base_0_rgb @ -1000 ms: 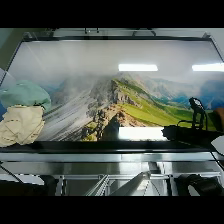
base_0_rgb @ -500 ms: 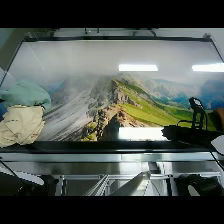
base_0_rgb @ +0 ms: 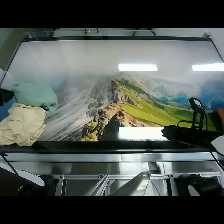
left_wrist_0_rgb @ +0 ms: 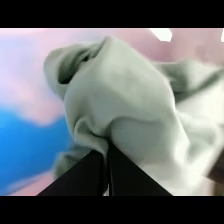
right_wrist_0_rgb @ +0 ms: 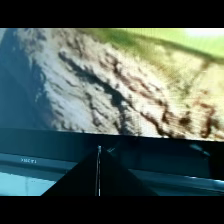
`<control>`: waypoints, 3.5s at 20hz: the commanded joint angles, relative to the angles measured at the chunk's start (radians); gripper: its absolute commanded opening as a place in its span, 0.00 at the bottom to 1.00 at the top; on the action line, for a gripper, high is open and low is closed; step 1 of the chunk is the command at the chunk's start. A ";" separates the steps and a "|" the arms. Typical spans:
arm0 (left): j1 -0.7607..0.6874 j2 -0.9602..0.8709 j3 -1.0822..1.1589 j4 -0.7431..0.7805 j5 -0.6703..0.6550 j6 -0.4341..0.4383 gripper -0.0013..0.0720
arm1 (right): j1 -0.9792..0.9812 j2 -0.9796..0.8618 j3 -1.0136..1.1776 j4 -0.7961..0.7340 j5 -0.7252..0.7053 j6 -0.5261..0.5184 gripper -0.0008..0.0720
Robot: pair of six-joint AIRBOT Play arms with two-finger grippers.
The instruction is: Fold the shirts.
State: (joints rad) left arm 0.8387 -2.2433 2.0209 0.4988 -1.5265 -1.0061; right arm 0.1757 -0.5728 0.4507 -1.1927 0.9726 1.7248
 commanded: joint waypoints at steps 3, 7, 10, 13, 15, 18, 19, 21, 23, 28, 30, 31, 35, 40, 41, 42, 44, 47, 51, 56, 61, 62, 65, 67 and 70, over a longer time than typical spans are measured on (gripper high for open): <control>-0.122 0.150 0.002 -0.421 -0.142 0.014 0.03 | 0.000 0.001 0.000 0.000 -0.001 0.000 0.03; -0.358 0.386 0.002 -0.420 -0.032 0.010 0.04 | 0.000 0.001 0.000 0.001 -0.015 0.000 0.03; -0.547 0.527 0.002 -0.420 0.100 -0.036 0.04 | 0.000 0.001 0.000 0.001 -0.010 0.000 0.03; -0.713 0.631 0.002 -0.409 0.193 -0.051 0.04 | 0.000 0.000 0.000 -0.001 0.000 0.000 0.03; -0.797 0.652 0.002 -0.379 0.185 -0.103 0.04 | 0.000 -0.004 0.000 0.000 0.000 0.000 0.03; -0.889 0.650 -0.003 -0.185 0.158 -0.197 0.04 | 0.000 -0.007 0.000 -0.002 0.003 0.000 0.03; -0.912 0.651 -0.017 -0.105 0.157 -0.211 0.04 | 0.000 -0.007 0.000 -0.005 0.003 0.000 0.03; -0.936 0.651 -0.067 0.023 0.156 -0.234 0.04 | 0.000 -0.006 0.000 -0.031 0.005 0.000 0.20; -0.935 0.651 -0.137 0.116 0.153 -0.246 0.73 | 0.000 -0.006 0.004 -0.038 0.012 0.000 0.81; -0.855 0.651 -0.350 0.165 0.074 -0.257 1.00 | 0.000 -0.025 0.041 0.008 -0.027 -0.018 0.80; -0.820 0.651 -0.458 0.165 0.010 -0.258 1.00 | 0.000 -0.097 0.041 0.129 -0.037 -0.127 0.80; -0.813 0.651 -0.527 0.165 -0.028 -0.258 0.98 | 0.000 -0.151 0.041 0.198 -0.037 -0.191 0.80; -0.861 0.651 -0.823 0.165 0.002 -0.227 0.98 | 0.000 -0.398 0.042 0.447 -0.042 -0.424 0.66; -0.973 0.651 -1.008 0.164 0.215 -0.200 0.98 | 0.000 -0.604 0.042 0.660 -0.042 -0.621 0.52; -0.992 0.651 -1.022 0.165 0.243 -0.200 0.98 | 0.000 -0.631 0.043 0.659 -0.042 -0.631 0.53; -1.008 0.651 -1.033 0.165 0.275 -0.200 0.98 | 0.000 -0.653 0.043 0.659 -0.042 -0.642 0.53; -1.030 0.650 -1.046 0.165 0.351 -0.200 0.98 | 0.001 -0.682 0.044 0.665 -0.043 -0.657 0.53; -1.061 0.592 -1.001 0.161 0.378 -0.200 0.66 | 0.001 -0.703 0.044 0.741 -0.047 -0.720 0.53; -1.113 0.470 -0.877 0.153 0.294 -0.191 0.08 | 0.000 -0.711 0.048 0.863 -0.047 -0.823 0.31; -1.113 0.530 -0.678 0.153 0.177 -0.182 0.01 | 0.000 -0.688 0.182 0.864 0.023 -0.851 0.03; -1.101 0.712 -0.556 0.245 0.173 -0.187 0.04 | -0.034 -0.598 0.309 0.783 -0.042 -0.758 0.28; -1.093 0.724 -0.562 0.274 0.158 -0.192 0.04 | -0.071 -0.607 0.309 0.747 -0.052 -0.703 0.68; -1.056 0.727 -0.647 0.286 0.124 -0.191 0.04 | -0.209 -0.692 0.308 0.715 -0.016 -0.654 0.70; -1.037 0.726 -0.715 0.287 0.147 -0.172 0.04 | -0.246 -0.769 0.308 0.715 -0.005 -0.661 0.70; -1.000 0.726 -0.785 0.287 0.179 -0.160 0.04 | -0.222 -0.875 0.309 0.719 0.000 -0.681 0.70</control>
State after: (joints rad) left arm -0.1917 -1.5219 1.2976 0.7757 -1.3693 -1.1793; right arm -0.0372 -1.3613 0.7563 -0.4644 0.9623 1.0401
